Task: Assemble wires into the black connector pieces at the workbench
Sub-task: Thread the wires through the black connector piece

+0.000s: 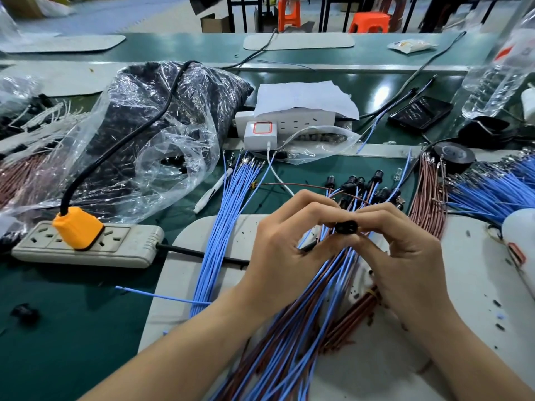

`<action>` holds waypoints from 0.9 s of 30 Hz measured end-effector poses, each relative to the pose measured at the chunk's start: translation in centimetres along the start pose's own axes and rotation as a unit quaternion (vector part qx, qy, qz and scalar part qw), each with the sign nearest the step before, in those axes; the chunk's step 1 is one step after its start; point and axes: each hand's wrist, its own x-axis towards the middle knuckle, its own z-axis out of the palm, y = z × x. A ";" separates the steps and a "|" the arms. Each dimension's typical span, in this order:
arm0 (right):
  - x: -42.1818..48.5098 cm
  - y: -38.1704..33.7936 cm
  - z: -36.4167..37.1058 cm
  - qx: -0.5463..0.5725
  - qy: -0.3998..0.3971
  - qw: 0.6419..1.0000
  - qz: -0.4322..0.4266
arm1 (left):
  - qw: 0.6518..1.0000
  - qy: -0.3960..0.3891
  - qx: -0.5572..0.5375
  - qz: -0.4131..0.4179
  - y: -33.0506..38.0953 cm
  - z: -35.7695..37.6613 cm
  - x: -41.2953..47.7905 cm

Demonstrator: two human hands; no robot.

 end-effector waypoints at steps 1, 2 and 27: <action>0.0 0.0 0.0 -0.002 0.001 1.000 -0.004 | 1.000 -0.001 -0.006 -0.004 0.0 0.0 0.0; 0.0 -0.1 0.0 -0.002 0.002 1.000 -0.005 | 1.000 -0.002 -0.010 -0.006 -0.1 0.0 0.0; 0.5 -1.1 -0.8 -0.001 0.034 0.998 0.060 | 0.995 -0.018 -0.084 -0.057 -0.3 -0.2 -0.1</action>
